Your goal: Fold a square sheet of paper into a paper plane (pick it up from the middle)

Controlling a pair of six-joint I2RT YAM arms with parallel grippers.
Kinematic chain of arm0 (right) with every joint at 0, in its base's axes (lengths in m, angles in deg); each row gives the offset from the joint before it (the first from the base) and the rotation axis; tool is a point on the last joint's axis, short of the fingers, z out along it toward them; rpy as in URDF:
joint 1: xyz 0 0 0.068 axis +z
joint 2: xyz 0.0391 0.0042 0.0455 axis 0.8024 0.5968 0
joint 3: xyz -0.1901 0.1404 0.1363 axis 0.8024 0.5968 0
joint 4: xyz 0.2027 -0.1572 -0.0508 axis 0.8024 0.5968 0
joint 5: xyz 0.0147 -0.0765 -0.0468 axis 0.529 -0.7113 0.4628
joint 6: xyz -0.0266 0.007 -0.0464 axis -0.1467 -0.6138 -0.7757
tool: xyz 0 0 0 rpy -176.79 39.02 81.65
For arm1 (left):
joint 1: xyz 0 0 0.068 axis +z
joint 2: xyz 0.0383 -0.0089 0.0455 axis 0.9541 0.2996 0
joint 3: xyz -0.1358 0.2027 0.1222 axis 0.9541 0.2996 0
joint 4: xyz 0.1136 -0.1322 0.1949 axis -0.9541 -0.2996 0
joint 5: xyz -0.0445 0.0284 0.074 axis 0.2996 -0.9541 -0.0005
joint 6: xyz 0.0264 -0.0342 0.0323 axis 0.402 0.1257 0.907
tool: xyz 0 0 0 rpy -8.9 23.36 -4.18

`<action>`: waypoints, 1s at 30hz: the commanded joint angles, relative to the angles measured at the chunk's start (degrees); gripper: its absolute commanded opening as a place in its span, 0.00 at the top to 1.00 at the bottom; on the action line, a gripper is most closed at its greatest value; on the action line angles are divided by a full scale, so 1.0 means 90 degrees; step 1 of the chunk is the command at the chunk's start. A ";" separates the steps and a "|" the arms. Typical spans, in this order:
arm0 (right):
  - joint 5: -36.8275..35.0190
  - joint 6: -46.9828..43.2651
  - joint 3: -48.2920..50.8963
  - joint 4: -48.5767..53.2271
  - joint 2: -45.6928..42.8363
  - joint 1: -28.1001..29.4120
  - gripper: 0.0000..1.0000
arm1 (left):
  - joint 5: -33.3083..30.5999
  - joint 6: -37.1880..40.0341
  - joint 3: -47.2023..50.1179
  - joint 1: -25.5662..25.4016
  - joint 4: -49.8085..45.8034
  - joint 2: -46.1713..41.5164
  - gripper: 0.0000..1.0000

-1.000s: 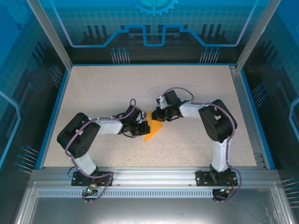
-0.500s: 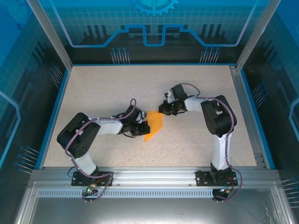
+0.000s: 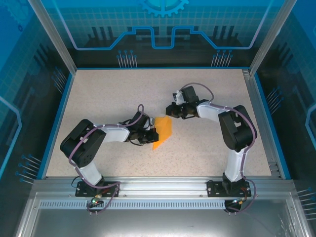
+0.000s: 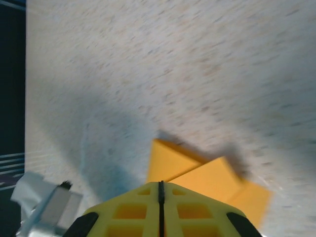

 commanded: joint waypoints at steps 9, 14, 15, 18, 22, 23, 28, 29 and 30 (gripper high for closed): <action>0.0153 0.0442 0.0683 -0.0426 0.0453 0.0519 0.94 | -0.0214 0.0178 0.0328 0.0005 -0.1429 0.0307 1.00; -0.0339 0.0295 0.0735 -0.0069 0.0761 0.0431 0.95 | -0.0133 0.0203 0.0280 0.0000 -0.1452 0.0240 1.00; -0.0392 0.0294 0.0733 -0.0010 0.0790 0.0415 0.95 | -0.0087 0.0191 0.0254 0.0006 -0.1463 0.0181 0.99; -0.0471 0.0253 0.0766 0.0088 0.0773 0.0424 0.95 | 0.0008 0.0128 0.0107 0.0013 -0.1551 -0.0083 0.96; -0.0530 0.0216 0.0796 0.0138 0.0719 0.0432 0.95 | 0.0115 -0.0098 -0.0249 0.0095 -0.1752 -0.0618 0.91; -0.0533 0.0211 0.0804 0.0146 0.0719 0.0431 0.95 | 0.0166 -0.0177 -0.0337 0.0148 -0.1789 -0.0747 0.90; -0.0516 0.0236 0.0840 0.0129 0.0690 0.0431 0.95 | 0.0385 -0.0804 -0.0386 0.0273 -0.1241 -0.1317 0.84; -0.0515 0.0236 0.0852 0.0127 0.0684 0.0440 0.95 | 0.0480 -0.0917 -0.0407 0.0288 -0.1074 -0.1347 0.83; -0.0533 0.0235 0.0853 0.0128 0.0676 0.0441 0.95 | 0.0618 -0.0993 -0.0436 0.0290 -0.0923 -0.1311 0.83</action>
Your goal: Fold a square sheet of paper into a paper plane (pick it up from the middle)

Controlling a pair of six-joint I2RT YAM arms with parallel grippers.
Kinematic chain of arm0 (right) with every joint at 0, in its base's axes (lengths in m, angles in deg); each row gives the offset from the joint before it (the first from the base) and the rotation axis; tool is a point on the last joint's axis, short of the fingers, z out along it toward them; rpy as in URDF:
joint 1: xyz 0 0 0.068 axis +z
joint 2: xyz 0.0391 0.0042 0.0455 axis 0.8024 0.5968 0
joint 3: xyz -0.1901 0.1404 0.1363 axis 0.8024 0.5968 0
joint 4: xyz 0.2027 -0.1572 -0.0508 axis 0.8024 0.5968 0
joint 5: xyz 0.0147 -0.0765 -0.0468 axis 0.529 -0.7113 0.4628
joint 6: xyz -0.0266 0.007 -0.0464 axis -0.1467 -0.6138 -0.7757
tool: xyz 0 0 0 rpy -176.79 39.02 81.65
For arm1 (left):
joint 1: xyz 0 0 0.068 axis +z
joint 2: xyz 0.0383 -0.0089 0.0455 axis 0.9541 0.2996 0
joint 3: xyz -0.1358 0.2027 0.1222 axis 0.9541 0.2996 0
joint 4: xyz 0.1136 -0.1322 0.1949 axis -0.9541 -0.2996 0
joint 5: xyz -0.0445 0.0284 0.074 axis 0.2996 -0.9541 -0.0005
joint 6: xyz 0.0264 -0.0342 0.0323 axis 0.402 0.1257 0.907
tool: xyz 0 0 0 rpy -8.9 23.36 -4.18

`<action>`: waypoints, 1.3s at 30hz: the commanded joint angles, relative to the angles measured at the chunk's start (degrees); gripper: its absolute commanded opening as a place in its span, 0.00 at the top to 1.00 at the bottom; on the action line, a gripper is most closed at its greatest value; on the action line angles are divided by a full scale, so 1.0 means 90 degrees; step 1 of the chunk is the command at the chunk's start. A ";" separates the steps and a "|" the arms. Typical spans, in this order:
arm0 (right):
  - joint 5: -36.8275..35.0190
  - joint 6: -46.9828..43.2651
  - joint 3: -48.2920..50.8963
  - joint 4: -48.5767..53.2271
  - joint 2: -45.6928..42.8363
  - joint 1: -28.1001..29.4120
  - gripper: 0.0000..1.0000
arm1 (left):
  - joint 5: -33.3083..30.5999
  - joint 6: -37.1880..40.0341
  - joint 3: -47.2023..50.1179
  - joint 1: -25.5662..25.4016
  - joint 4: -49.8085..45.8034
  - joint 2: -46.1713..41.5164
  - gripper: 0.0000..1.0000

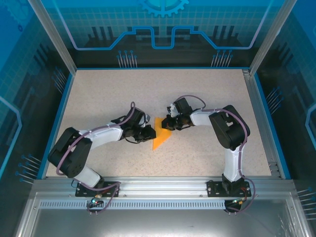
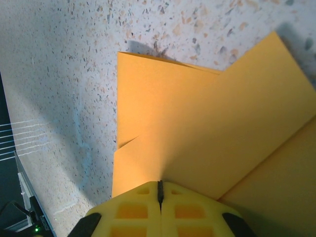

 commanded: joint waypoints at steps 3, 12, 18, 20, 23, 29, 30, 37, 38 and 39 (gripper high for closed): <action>-0.0657 -0.0087 0.0219 0.0458 0.0236 -0.0016 0.95 | 0.0768 -0.0759 -0.0349 0.0045 0.0749 0.0173 0.82; -0.0675 -0.0067 0.0226 0.0468 0.0285 0.0004 0.95 | 0.0952 -0.1099 -0.0296 0.0047 0.0922 0.1244 0.82; -0.0714 -0.0068 0.0235 0.0507 0.0248 0.0006 0.95 | 0.0927 -0.0933 0.0207 0.0035 0.0596 0.1408 0.84; -0.0746 -0.0077 0.0242 0.0528 0.0246 0.0004 0.95 | 0.0929 -0.0841 0.0442 0.0044 0.0539 0.1345 0.84; -0.0759 -0.0072 0.0256 0.0533 0.0253 0.0008 0.95 | 0.0927 -0.0667 0.0680 0.0042 0.0338 0.1265 0.84; -0.0785 -0.0064 0.0282 0.0543 0.0257 0.0006 0.95 | 0.1014 -0.0074 0.0880 0.0035 -0.0115 0.1019 0.85; -0.0785 -0.0058 0.0285 0.0544 0.0257 0.0005 0.95 | 0.1026 0.0037 0.0881 0.0027 -0.0231 0.0966 0.85; -0.0823 -0.0080 0.0282 0.0603 0.0229 0.0016 0.95 | 0.0953 0.0876 0.0679 -0.0015 -0.1093 0.0532 0.84; -0.0831 -0.0077 0.0270 0.0624 0.0231 0.0013 0.94 | 0.0968 0.0912 0.0649 -0.0021 -0.1110 0.0486 0.83; -0.0832 -0.0077 0.0273 0.0626 0.0228 0.0017 0.94 | 0.1041 0.0927 0.0620 -0.0050 -0.1067 0.0455 0.83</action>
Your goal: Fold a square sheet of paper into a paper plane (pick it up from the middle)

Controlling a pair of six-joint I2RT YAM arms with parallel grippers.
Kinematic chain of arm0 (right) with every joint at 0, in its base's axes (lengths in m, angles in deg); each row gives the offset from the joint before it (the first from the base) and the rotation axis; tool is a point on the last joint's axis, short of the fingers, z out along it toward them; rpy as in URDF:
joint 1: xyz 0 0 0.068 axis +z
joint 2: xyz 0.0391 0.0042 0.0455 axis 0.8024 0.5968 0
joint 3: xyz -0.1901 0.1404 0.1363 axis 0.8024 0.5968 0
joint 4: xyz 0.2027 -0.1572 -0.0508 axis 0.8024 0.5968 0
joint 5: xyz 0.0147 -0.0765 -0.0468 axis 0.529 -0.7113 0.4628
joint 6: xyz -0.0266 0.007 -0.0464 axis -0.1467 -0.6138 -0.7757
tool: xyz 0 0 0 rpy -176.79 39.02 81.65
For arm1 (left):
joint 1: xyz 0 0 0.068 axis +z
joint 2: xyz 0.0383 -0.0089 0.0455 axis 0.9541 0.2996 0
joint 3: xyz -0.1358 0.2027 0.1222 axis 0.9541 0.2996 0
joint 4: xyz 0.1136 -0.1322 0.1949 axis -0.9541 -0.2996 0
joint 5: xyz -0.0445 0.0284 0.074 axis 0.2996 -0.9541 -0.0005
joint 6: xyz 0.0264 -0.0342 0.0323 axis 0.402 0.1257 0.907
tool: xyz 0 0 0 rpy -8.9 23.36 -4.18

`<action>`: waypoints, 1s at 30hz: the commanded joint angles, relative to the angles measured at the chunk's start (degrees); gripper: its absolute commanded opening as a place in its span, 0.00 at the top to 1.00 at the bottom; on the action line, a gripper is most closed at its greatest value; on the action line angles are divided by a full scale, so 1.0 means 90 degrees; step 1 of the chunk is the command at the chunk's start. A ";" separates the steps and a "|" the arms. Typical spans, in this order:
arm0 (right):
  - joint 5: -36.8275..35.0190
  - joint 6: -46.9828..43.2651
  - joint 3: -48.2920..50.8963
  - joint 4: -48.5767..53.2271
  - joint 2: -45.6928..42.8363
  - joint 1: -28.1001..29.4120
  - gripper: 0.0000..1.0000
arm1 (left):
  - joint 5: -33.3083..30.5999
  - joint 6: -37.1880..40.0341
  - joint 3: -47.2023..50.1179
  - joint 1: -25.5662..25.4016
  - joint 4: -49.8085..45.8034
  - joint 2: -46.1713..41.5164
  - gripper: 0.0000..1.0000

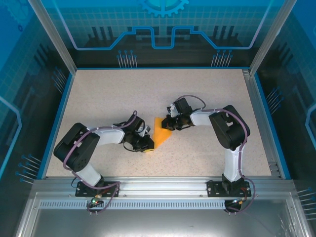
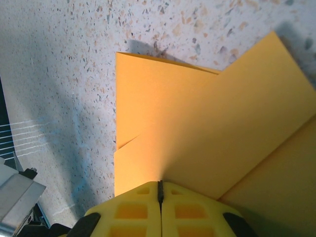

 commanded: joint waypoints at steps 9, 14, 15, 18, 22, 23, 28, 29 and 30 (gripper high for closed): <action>-0.0710 -0.0275 0.0120 0.0700 0.0154 0.0072 0.93 | -0.1059 0.0116 -0.0564 -0.0054 -0.0804 -0.0901 0.80; -0.0670 -0.0397 -0.0093 0.0872 0.0139 0.0157 0.92 | -0.1481 0.0299 -0.1435 0.0042 -0.0855 -0.0084 0.74; -0.0662 -0.0390 -0.0107 0.0885 0.0143 0.0162 0.92 | -0.1558 0.0276 -0.1548 0.0036 -0.0850 0.0072 0.74; -0.0681 -0.0342 -0.0122 0.0887 0.0110 0.0172 0.91 | -0.1599 0.0381 -0.1857 0.0042 -0.0791 0.0554 0.71; -0.0667 -0.0312 -0.0114 0.0871 0.0052 0.0172 0.91 | -0.1673 0.0575 -0.2151 0.0043 -0.0812 0.0960 0.70; -0.0663 -0.0301 -0.0113 0.0858 0.0036 0.0167 0.91 | -0.1683 0.0626 -0.2242 0.0045 -0.0849 0.1049 0.70; -0.0582 -0.0254 -0.0133 0.0847 -0.0139 0.0172 0.90 | -0.1934 0.0872 -0.2514 0.0040 -0.1151 0.1396 0.69; -0.0564 -0.0239 -0.0143 0.0844 -0.0204 0.0167 0.89 | -0.1994 0.0899 -0.2515 0.0033 -0.1187 0.1430 0.69; -0.0546 -0.0226 -0.0152 0.0845 -0.0242 0.0159 0.88 | -0.2008 0.0933 -0.2509 0.0031 -0.1206 0.1461 0.70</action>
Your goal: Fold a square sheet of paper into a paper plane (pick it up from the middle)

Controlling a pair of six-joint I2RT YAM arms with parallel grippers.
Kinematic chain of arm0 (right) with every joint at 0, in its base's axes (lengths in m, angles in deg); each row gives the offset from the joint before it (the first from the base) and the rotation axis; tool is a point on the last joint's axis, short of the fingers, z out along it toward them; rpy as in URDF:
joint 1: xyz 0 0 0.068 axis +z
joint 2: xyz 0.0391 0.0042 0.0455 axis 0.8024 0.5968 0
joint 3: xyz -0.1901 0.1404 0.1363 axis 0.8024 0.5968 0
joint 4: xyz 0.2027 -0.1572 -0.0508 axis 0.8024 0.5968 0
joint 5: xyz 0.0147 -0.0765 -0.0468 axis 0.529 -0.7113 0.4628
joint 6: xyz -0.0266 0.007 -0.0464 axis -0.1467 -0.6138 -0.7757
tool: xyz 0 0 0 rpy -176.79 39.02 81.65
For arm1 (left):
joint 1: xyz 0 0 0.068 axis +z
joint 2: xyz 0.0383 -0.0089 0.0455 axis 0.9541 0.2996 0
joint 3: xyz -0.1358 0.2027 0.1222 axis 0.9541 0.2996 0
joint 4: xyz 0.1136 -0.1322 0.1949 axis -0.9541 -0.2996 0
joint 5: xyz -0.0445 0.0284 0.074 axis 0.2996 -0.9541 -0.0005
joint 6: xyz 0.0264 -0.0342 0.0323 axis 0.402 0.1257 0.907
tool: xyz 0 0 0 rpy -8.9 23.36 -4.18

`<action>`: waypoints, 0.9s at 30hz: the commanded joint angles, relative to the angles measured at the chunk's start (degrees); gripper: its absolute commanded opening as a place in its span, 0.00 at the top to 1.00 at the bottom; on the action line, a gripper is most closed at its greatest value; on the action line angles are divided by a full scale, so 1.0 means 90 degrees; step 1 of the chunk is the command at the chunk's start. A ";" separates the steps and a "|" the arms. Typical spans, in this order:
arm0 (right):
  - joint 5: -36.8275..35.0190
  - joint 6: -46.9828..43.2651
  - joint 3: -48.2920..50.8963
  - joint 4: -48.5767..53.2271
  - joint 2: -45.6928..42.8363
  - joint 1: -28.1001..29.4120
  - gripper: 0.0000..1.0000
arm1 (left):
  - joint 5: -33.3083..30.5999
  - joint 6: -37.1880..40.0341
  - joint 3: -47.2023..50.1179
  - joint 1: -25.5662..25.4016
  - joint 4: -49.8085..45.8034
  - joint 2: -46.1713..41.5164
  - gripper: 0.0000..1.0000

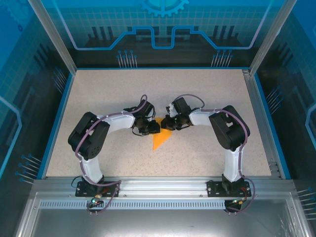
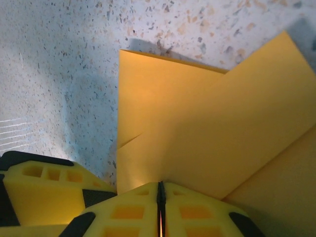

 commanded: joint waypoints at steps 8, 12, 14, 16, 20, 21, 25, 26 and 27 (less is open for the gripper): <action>-0.0505 0.0296 0.0319 0.0564 -0.0998 -0.0190 0.77 | -0.0224 0.0452 -0.0140 -0.0050 -0.0421 0.0219 0.73; -0.0768 0.0470 0.0597 0.0790 -0.1234 -0.0263 0.72 | -0.0198 0.0443 -0.0171 -0.0142 -0.0406 0.0203 0.73; -0.0770 0.0554 0.0745 0.0760 -0.1262 -0.0265 0.71 | -0.0195 0.0466 -0.0202 -0.0174 -0.0417 0.0200 0.72; -0.0731 0.0663 0.0852 0.0707 -0.1245 -0.0265 0.69 | -0.0276 0.0476 -0.0241 -0.0190 -0.0484 0.0191 0.71; -0.0673 0.0787 0.0996 0.0550 -0.1159 -0.0242 0.68 | -0.0385 0.0494 -0.0246 -0.0183 -0.0526 0.0151 0.70; -0.0662 0.0800 0.1010 0.0529 -0.1143 -0.0227 0.68 | -0.0369 0.0510 -0.0257 -0.0185 -0.0530 0.0152 0.69; -0.0636 0.0808 0.1008 0.0492 -0.1070 -0.0167 0.68 | -0.0321 0.0554 -0.0310 -0.0186 -0.0574 0.0162 0.69; -0.0651 0.0807 0.0988 0.0517 -0.1048 -0.0148 0.68 | -0.0308 0.0549 -0.0318 -0.0181 -0.0573 0.0162 0.69; -0.0667 0.0808 0.0997 0.0520 -0.1037 -0.0139 0.68 | -0.0308 0.0547 -0.0320 -0.0189 -0.0578 0.0162 0.69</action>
